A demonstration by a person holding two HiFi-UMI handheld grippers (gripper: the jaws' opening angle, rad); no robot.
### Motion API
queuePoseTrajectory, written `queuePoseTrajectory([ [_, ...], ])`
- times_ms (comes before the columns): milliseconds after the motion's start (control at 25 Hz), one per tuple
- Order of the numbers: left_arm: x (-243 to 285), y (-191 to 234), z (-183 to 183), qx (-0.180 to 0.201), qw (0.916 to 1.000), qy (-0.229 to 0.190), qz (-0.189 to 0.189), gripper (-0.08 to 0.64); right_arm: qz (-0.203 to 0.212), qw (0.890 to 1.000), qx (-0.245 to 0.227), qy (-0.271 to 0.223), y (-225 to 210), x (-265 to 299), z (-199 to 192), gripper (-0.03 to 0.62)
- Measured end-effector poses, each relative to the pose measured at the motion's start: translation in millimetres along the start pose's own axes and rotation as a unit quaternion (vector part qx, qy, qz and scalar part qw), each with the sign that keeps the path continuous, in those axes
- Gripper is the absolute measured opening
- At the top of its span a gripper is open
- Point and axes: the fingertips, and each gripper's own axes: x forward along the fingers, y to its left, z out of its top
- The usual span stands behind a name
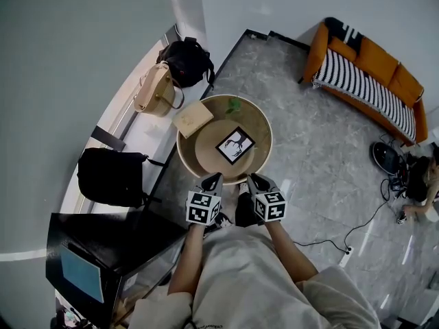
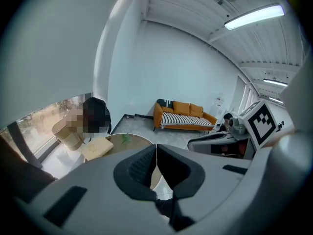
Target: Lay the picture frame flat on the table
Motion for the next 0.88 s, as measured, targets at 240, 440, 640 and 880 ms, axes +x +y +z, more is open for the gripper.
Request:
queuePoseTrajectory([
  [240,-4,6,3,-0.004,1.0000,-0.008,0.003,0.021,0.020,1.000,0.009,-0.008,8,2,5,0.049],
  [440,-5,5,3,-0.003,0.9999,-0.011,0.000,0.021,0.033,0.999,0.007,-0.008,17,5,8,0.034],
  [640,-6,9,-1,-0.006,1.0000,-0.006,0.000,0.021,0.032,0.999,-0.008,0.001,22,10,4,0.034],
  [880,-6,12,-3,-0.012,0.9999,-0.002,0.002,0.021,0.027,0.999,-0.022,0.012,20,12,1,0.034],
])
